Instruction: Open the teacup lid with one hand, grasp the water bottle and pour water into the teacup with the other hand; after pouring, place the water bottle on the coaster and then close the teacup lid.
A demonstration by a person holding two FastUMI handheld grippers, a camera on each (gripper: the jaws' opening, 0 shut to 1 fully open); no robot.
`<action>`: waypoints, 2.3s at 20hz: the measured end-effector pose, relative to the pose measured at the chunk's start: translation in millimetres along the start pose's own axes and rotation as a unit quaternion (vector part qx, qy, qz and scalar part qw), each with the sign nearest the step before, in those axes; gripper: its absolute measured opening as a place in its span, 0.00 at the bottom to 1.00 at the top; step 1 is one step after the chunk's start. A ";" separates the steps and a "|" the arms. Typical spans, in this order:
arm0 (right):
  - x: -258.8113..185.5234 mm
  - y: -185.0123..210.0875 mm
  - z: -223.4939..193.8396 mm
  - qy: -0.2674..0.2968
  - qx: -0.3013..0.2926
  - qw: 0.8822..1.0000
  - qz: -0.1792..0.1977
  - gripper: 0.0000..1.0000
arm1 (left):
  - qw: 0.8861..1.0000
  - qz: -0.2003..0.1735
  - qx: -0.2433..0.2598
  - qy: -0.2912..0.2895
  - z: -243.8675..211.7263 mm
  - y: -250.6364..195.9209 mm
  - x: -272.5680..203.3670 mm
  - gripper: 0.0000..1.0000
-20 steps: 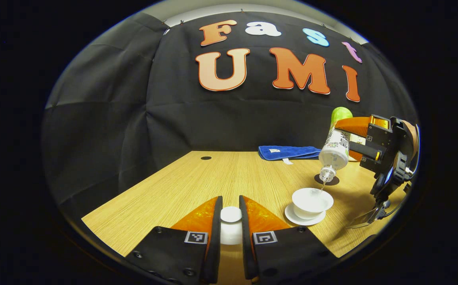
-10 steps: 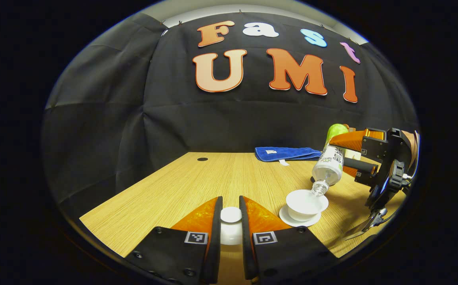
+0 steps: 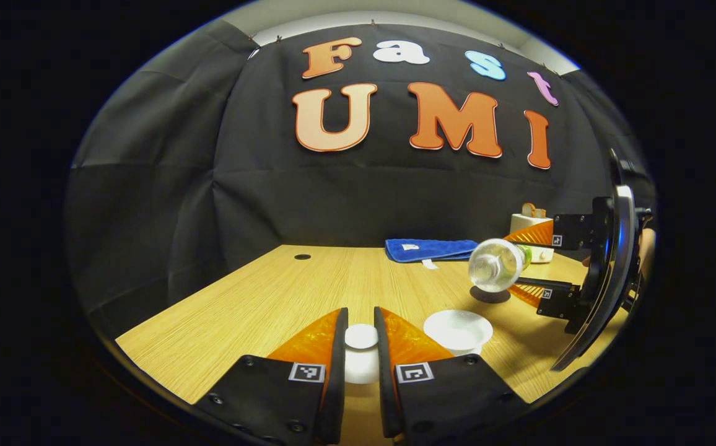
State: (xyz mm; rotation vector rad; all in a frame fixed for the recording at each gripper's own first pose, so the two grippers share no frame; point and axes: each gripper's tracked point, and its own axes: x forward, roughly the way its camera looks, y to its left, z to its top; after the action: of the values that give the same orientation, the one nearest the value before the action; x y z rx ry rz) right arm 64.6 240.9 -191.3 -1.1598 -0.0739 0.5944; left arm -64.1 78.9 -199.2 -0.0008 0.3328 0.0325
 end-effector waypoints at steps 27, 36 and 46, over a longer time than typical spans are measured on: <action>22.9 73.5 -0.9 0.081 0.576 0.813 -0.016 0.63 | 0.998 -0.057 -0.018 -0.036 35.3 -59.5 1.1 0.24; 37.2 110.7 -18.3 0.113 0.596 0.795 0.000 0.63 | 0.997 -0.065 -0.030 -0.019 26.3 -68.4 11.1 0.28; 21.9 107.6 -18.5 0.108 0.587 0.802 -0.004 0.93 | 0.996 -0.086 -0.034 -0.001 10.1 -89.9 30.7 0.28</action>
State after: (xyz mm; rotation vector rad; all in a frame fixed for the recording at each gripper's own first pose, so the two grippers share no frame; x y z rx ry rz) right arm 46.3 264.4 -298.6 0.0079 0.4428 0.3674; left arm -28.9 -9.9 -200.1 -0.0965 0.3286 -0.1270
